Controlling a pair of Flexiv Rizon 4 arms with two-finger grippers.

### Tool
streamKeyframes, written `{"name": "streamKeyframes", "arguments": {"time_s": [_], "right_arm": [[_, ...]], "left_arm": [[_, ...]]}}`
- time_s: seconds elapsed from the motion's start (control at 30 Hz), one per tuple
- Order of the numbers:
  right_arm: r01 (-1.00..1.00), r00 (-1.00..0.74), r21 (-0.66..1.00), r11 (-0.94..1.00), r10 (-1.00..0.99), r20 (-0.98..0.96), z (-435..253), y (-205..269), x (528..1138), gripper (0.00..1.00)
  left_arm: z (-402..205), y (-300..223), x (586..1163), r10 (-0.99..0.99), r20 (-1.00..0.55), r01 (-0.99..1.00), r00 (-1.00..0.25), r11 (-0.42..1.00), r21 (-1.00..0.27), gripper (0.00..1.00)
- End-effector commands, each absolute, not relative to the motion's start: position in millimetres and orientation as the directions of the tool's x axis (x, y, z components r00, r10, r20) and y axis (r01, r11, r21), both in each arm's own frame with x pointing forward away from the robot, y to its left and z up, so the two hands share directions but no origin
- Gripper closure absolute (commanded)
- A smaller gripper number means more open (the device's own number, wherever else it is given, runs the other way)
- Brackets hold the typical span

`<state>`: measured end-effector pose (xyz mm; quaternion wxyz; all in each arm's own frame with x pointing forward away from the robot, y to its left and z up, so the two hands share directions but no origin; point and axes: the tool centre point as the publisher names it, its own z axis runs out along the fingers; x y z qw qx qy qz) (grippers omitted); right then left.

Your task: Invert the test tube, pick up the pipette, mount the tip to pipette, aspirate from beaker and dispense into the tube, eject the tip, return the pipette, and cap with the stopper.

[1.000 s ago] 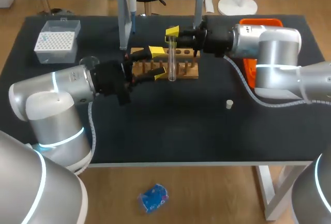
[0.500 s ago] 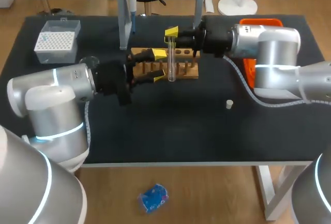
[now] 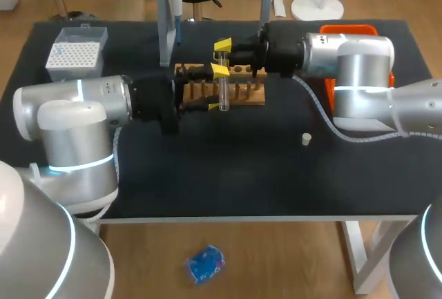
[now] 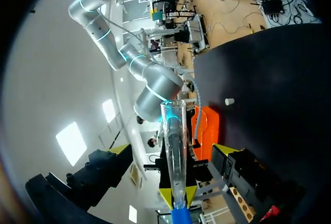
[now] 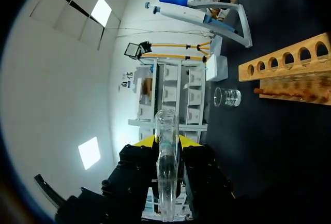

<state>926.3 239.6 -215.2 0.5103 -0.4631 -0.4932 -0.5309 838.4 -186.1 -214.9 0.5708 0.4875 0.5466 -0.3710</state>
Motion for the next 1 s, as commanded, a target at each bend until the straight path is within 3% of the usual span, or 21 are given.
{"name": "streamKeyframes", "arguments": {"time_s": [0.03,0.13,0.17,0.33,0.67,0.7,0.77,0.8,1.0], "right_arm": [[0.999,-0.050,0.051,0.013,-0.080,0.996,-215.3,239.3,927.2,1.00],[0.999,-0.050,0.051,0.012,-0.081,0.995,-215.4,239.4,927.1,1.00],[0.999,-0.050,0.051,0.012,-0.081,0.995,-215.4,239.5,927.1,1.00],[0.999,-0.049,0.051,0.016,-0.081,0.996,-214.9,241.2,926.8,1.00],[0.999,-0.045,0.046,0.015,-0.080,0.996,-215.2,241.3,926.5,1.00],[0.999,-0.044,0.046,0.015,-0.081,0.996,-215.2,241.2,926.5,1.00],[0.999,-0.043,0.045,0.015,-0.081,0.996,-215.3,241.0,926.4,1.00],[0.999,-0.043,0.044,0.015,-0.081,0.996,-215.3,241.0,926.3,1.00],[0.999,-0.041,0.043,0.014,-0.080,0.996,-215.6,240.8,925.9,1.00]], "left_arm": [[-215.2,-187.8,842.2,0.107,-0.986,0.959,0.124,0.241,0.147,0.05],[-216.5,-189.8,841.9,0.104,-0.987,0.962,0.120,0.234,0.141,0.40],[-217.4,-190.3,841.8,0.105,-0.988,0.964,0.115,0.229,0.137,0.45],[-220.5,-190.9,842.0,0.103,-0.989,0.967,0.101,0.224,0.122,0.60],[-221.5,-194.2,841.0,0.101,-0.990,0.972,0.096,0.203,0.115,0.68],[-221.5,-194.4,840.8,0.102,-0.990,0.973,0.096,0.202,0.115,0.72],[-221.8,-194.7,840.6,0.104,-0.990,0.974,0.095,0.198,0.114,0.95],[-221.9,-194.8,840.6,0.103,-0.990,0.974,0.094,0.198,0.113,1.00],[-222.9,-195.2,839.7,0.094,-0.992,0.977,0.078,0.191,0.095,1.00]]}}
